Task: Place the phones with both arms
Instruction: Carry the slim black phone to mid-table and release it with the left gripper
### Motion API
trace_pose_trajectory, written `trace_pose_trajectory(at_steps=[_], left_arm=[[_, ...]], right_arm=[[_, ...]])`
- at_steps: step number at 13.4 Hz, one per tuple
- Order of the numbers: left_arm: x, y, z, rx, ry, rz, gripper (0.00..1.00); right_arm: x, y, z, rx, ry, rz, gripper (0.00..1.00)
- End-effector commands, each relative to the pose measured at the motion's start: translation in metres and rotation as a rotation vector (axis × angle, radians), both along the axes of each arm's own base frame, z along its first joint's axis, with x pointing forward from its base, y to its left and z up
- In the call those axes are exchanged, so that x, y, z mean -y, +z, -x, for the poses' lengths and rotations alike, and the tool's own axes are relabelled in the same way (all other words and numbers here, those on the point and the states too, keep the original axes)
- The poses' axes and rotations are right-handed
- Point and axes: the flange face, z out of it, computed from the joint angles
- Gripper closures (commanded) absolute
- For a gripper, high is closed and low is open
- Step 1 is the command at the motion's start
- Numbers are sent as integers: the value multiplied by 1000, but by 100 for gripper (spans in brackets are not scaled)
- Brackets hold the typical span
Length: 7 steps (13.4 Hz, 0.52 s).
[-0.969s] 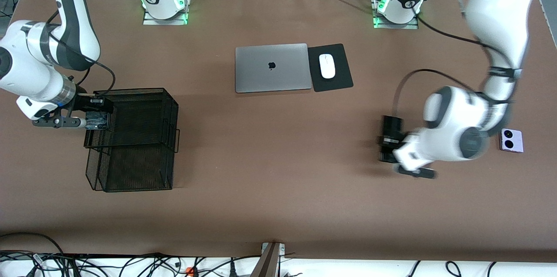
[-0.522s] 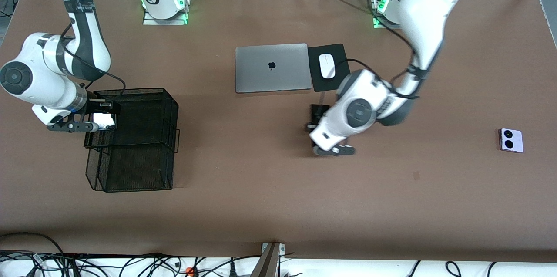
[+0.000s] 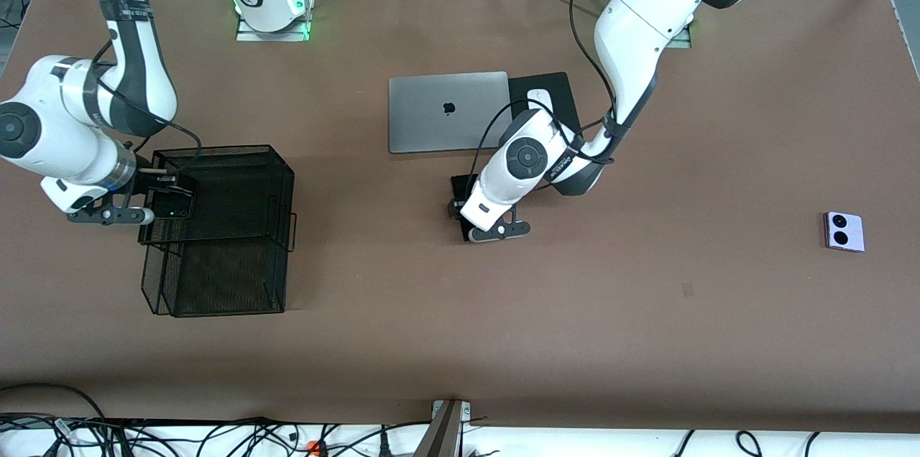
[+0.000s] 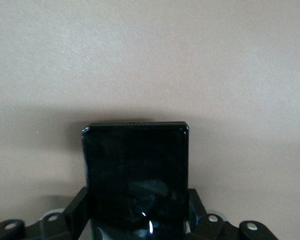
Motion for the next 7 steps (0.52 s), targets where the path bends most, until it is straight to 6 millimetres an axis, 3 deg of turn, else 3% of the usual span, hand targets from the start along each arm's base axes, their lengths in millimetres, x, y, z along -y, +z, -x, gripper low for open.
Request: trace_pose_trajectory(at_steps=[1, 3, 4, 5, 7], left_arm=[[-2, 12, -4, 6, 34, 5, 0], [-12, 32, -8, -17, 32, -22, 0], [-26, 55, -16, -34, 37, -54, 0], [-50, 78, -27, -55, 56, -93, 0], [-109, 121, -52, -90, 111, -158, 0]], right_arm=[[-4, 47, -16, -17, -2, -22, 0], [-11, 83, -24, -31, -5, -26, 0], [-20, 100, -28, -31, -8, -28, 0], [-38, 113, -31, -34, -18, -31, 0], [-103, 140, -37, 2, -31, -44, 0]])
